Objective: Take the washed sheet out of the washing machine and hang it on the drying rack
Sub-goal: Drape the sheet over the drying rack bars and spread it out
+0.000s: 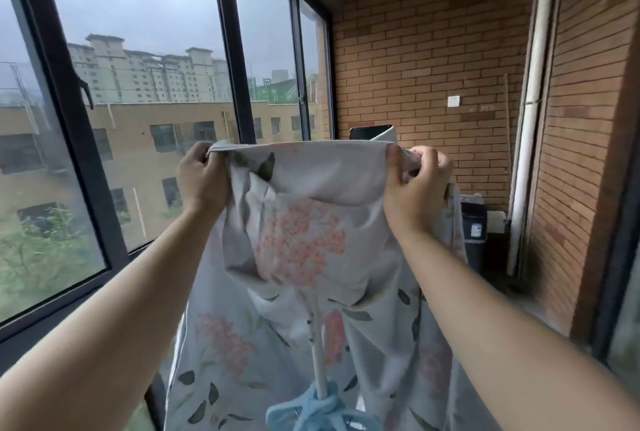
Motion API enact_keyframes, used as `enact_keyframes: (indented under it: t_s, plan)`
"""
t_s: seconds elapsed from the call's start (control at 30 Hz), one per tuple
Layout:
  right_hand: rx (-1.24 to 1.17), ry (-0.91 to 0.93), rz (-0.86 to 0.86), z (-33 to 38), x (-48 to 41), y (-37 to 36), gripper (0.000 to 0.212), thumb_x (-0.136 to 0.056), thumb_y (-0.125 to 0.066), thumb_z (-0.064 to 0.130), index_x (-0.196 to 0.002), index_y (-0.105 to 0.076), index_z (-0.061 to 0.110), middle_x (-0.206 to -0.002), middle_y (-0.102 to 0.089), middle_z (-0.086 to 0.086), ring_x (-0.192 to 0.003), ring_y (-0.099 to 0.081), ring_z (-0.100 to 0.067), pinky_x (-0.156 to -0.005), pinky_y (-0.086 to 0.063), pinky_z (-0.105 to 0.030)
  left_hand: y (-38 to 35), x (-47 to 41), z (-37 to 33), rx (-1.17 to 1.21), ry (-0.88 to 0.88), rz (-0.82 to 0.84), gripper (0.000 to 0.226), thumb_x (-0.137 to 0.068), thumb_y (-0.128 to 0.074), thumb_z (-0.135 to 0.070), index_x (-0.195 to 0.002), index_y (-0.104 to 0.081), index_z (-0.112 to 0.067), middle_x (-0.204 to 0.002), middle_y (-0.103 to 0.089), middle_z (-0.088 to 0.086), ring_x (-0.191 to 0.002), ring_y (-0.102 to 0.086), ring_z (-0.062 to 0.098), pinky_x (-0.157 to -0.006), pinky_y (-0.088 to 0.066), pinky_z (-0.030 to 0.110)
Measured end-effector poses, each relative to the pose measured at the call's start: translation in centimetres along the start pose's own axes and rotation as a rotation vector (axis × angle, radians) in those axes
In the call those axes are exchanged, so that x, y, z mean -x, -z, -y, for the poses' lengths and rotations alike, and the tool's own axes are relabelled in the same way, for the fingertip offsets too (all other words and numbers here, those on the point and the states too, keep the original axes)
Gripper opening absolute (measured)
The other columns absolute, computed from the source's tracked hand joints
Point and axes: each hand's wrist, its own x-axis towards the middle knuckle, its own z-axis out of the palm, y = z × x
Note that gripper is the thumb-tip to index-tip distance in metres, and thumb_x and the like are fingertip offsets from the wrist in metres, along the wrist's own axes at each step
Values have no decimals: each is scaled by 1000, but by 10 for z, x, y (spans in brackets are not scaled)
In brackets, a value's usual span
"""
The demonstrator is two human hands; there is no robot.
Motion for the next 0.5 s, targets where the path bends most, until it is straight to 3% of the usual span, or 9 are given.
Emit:
enact_keyframes:
  t_s: [0.1,0.23,0.27,0.4,0.5]
  plan:
    - [-9,10,-98,11,-11,-25,48,-91,-53,62,-102,-56,15,-115,-49,-6,-96,-55,-18,-80,-54,-38,-12,-32,7,116,-58,65,24,-84,-51,-32,-80,-67,-14,-69,-58,-9,-68,-50,8,-64,-39,30]
    - [40,68,-230,28,-31,-39,47,-93,-57,52,-101,-59,6,-108,-51,-7,-92,-48,-12,-76,-40,-7,-28,-61,7,201,-101,137,25,-86,-53,-35,-74,-65,-16,-64,-55,-13,-64,-48,2,-62,-38,27]
    - [73,81,-264,32,-36,-43,47,-93,-56,53,-102,-60,7,-107,-52,-7,-91,-49,-11,-76,-40,-7,-34,-70,7,227,-99,164,24,-86,-53,-34,-66,-59,-22,-58,-51,-16,-59,-43,-1,-58,-35,24]
    - [169,104,-324,37,-62,-48,49,-91,-51,62,-104,-60,16,-108,-57,-4,-94,-56,-15,-81,-51,-37,-60,-91,2,319,-18,217,38,-79,-57,-40,-49,-39,-25,-46,-33,-12,-51,-30,6,-53,-24,31]
    - [229,105,-333,39,-81,-49,46,-91,-51,60,-102,-61,16,-109,-58,-4,-95,-57,-17,-80,-49,-34,-83,-100,2,369,69,243,35,-75,-60,-47,-57,-43,-23,-51,-35,-12,-53,-32,9,-53,-24,30]
